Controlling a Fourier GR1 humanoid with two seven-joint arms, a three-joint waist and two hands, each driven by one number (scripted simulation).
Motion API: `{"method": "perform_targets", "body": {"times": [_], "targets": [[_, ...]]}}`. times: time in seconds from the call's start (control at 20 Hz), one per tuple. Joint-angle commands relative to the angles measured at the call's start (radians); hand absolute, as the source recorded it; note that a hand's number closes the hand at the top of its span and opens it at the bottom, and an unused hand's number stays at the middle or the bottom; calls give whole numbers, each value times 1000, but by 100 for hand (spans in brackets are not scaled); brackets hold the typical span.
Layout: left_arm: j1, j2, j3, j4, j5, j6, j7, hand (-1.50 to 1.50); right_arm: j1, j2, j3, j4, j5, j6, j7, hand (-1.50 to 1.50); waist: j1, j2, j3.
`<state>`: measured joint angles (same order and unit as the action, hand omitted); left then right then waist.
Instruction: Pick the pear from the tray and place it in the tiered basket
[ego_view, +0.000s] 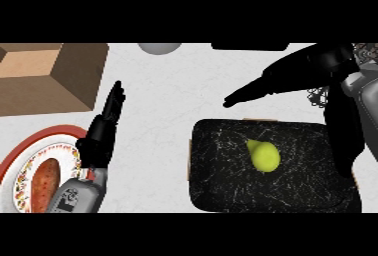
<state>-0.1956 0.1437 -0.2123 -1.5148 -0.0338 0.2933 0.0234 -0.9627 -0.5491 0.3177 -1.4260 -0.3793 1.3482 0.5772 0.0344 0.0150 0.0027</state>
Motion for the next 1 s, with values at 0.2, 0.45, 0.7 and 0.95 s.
{"method": "perform_targets", "body": {"times": [0.2,0.45,0.7,0.95], "targets": [[21,15,5,-18,-1,-19,5,0,21,47,-24,-113,95,144,-132,-150,11,3,1],[-5,10,26,-3,15,-31,1,0,127,104,-72,-194,244,140,-162,-150,9,8,3],[-5,13,27,-25,16,-39,21,0,137,59,-69,-181,345,144,-211,-150,19,9,3],[-45,-19,24,33,-12,-13,9,0,163,78,-22,-168,434,110,-274,-150,9,9,2]]}}
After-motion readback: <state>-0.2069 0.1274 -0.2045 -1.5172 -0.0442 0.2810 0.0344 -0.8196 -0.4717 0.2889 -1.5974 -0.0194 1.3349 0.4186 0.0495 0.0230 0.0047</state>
